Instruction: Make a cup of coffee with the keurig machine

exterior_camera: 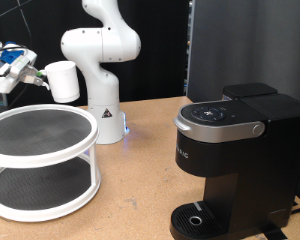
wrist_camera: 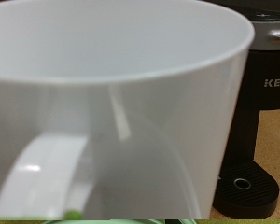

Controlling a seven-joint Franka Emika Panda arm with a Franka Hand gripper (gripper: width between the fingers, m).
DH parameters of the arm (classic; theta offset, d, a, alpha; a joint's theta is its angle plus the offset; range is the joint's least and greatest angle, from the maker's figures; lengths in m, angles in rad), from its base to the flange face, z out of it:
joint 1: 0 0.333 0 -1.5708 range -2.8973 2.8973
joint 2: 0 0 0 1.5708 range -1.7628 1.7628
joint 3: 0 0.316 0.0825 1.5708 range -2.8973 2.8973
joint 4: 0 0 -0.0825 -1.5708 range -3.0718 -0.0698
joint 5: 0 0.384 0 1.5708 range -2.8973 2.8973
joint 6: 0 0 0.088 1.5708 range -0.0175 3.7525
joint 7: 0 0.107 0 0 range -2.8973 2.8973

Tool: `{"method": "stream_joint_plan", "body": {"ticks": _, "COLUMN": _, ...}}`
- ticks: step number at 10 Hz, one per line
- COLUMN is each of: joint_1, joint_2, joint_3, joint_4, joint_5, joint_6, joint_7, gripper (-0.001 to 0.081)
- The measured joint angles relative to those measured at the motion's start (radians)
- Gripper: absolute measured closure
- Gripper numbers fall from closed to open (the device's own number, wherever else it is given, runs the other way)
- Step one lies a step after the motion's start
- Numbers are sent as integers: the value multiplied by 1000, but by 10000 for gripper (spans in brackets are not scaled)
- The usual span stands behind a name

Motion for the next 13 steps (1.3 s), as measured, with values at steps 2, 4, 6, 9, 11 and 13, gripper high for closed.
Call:
{"method": "stream_joint_plan", "body": {"ticks": 2, "joint_1": 1, "joint_2": -1, "joint_3": 10, "joint_4": -32, "joint_5": 53, "joint_6": 33, "joint_7": 26, "gripper": 731}}
{"method": "stream_joint_plan", "body": {"ticks": 4, "joint_1": 4, "joint_2": -10, "joint_3": 65, "joint_4": -100, "joint_5": 153, "joint_6": 136, "joint_7": 53, "gripper": 731}}
{"method": "stream_joint_plan", "body": {"ticks": 6, "joint_1": 13, "joint_2": -17, "joint_3": 141, "joint_4": -163, "joint_5": 250, "joint_6": 262, "joint_7": 70, "gripper": 731}}
{"method": "stream_joint_plan", "body": {"ticks": 9, "joint_1": 54, "joint_2": -21, "joint_3": 246, "joint_4": -232, "joint_5": 402, "joint_6": 418, "joint_7": 74, "gripper": 731}}
{"method": "stream_joint_plan", "body": {"ticks": 11, "joint_1": 96, "joint_2": -22, "joint_3": 309, "joint_4": -254, "joint_5": 516, "joint_6": 490, "joint_7": 74, "gripper": 731}}
{"method": "stream_joint_plan", "body": {"ticks": 13, "joint_1": 139, "joint_2": -24, "joint_3": 372, "joint_4": -258, "joint_5": 618, "joint_6": 553, "joint_7": 79, "gripper": 731}}
